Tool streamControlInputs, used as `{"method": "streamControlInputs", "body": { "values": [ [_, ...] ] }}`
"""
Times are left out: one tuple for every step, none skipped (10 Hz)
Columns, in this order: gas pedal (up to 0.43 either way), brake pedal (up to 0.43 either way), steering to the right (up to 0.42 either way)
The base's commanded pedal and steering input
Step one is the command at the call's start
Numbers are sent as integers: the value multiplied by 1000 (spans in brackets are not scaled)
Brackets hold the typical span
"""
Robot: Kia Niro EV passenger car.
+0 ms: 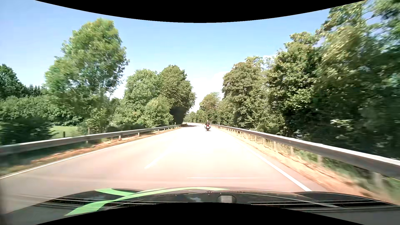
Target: Follow the waypoints while adhering to traffic rules and regulations
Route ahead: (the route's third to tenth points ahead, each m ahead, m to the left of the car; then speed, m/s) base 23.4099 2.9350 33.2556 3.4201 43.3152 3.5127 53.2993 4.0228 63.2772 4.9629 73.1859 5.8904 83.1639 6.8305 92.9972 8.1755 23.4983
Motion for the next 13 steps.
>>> {"method": "streamControlInputs", "body": {
  "values": [
    [157,0,-8],
    [189,0,-9],
    [189,0,-8],
    [189,0,-8],
    [189,0,-8],
    [177,0,-8],
    [157,0,-8],
    [150,0,-8],
    [150,0,-8],
    [138,0,-8],
    [130,0,-8],
    [118,0,-8],
    [118,0,-8]
  ]
}}
